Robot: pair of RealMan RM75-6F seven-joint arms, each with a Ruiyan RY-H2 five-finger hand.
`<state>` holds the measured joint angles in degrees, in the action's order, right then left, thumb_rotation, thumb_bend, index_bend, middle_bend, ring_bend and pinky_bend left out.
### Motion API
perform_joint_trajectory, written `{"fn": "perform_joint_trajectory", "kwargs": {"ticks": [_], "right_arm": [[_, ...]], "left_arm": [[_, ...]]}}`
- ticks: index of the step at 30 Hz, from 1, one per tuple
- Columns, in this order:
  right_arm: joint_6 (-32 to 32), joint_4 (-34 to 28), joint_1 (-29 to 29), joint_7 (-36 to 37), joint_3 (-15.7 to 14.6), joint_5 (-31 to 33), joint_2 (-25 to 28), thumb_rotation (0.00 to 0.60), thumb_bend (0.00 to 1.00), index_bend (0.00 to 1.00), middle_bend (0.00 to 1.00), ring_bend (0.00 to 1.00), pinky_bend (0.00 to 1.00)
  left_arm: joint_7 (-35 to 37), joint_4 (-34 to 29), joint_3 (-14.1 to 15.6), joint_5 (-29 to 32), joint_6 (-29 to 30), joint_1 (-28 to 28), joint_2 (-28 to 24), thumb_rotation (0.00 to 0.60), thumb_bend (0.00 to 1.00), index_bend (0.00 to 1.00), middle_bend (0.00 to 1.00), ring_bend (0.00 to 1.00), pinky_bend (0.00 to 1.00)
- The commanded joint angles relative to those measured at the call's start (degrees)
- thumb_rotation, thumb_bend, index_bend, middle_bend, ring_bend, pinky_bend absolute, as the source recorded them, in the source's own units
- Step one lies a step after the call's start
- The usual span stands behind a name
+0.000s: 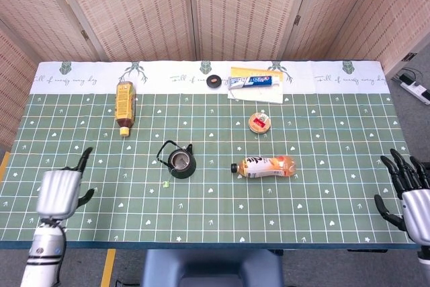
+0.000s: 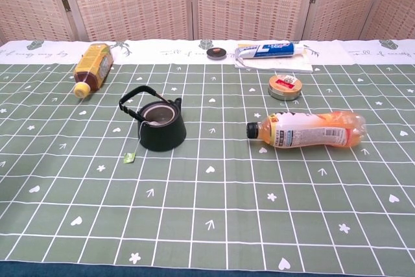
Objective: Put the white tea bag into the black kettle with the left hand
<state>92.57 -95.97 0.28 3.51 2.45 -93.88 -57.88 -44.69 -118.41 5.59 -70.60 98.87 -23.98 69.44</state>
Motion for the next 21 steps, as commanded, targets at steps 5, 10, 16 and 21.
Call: {"fn": "perform_joint_trajectory", "kwargs": {"ticks": [5,10,16,21], "right_arm": [[-2.1,-0.7,1.0,-2.0,0.3,1.2,-1.1,0.600,0.44,0.00,0.00,0.11,0.00],[-4.5,-0.5,2.2,-4.0,0.6,2.8,-2.2,0.600,0.44,0.00,0.00,0.09,0.00],[-7.0,-0.7,3.2,-6.2,0.5,3.9,-2.9,0.600,0.44,0.00,0.00,0.09,0.00],[-6.6,-0.6,3.2,-5.8,0.6,4.1,-2.9,0.600,0.44,0.00,0.00,0.08,0.00]], "left_arm": [[10.1,5.2,6.7,-10.9,11.1,13.9,-2.4,0.554,0.13,0.10,0.13,0.05,0.08],[19.0,13.4,6.0,-12.9,14.7,19.6,-1.6,0.562,0.13,0.11,0.11,0.03,0.02],[21.1,17.9,3.8,-12.7,12.3,21.4,-0.6,0.580,0.12,0.12,0.11,0.03,0.05],[21.5,18.0,2.6,-12.7,9.6,21.9,-0.8,0.590,0.12,0.12,0.11,0.03,0.05]]}}
